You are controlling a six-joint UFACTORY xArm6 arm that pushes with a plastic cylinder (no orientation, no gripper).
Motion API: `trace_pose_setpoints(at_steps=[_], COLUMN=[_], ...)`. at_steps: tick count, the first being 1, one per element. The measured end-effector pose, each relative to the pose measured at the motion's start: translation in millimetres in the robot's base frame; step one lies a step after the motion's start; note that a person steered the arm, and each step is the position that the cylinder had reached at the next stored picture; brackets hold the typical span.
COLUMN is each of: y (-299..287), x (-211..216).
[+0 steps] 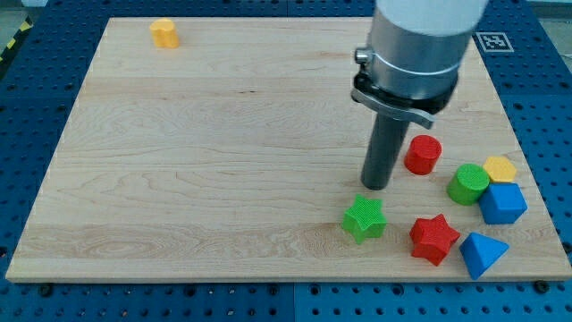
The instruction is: Place the red circle at the top center
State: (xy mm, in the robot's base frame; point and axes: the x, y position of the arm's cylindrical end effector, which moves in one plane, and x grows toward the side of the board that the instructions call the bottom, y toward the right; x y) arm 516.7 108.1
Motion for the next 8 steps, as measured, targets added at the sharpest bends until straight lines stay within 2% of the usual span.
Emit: trace_pose_setpoints(at_steps=[4, 8], y=[65, 71], x=[0, -20])
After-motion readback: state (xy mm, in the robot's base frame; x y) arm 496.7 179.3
